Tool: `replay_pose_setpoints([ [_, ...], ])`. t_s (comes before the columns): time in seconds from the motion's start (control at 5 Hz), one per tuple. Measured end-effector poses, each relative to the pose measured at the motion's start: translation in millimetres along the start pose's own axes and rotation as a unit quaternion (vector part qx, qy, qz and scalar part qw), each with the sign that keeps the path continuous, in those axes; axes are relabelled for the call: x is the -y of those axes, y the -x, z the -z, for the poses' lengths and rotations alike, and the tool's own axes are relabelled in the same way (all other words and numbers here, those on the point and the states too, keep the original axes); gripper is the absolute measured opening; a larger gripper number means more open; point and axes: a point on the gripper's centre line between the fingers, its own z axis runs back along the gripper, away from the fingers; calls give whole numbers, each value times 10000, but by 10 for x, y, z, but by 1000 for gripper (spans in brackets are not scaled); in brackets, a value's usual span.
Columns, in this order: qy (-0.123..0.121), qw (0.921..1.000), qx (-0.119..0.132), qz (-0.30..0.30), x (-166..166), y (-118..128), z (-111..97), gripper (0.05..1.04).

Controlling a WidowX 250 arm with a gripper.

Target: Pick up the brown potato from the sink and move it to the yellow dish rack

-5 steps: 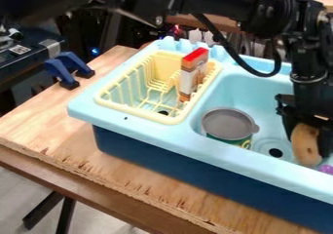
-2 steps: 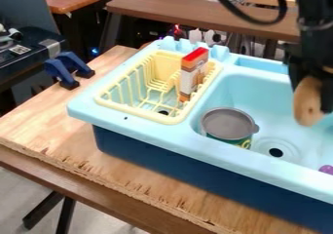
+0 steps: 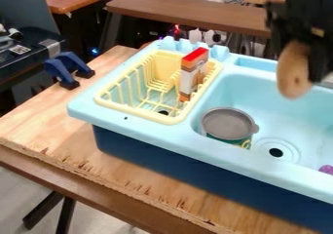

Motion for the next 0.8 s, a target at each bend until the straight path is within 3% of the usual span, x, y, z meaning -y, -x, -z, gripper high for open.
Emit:
replay_pose_setpoints([
  [0.2, -71, 9989, -249, -382, -98, 298, -512, 676],
  [0.4, 49, 9932, -606, -989, -182, 579, -729, 676],
  [0.6, -29, 9909, -627, -1187, -254, 719, -797, 676],
  [0.8, -344, 9894, -596, -1277, -418, 794, -773, 676],
])
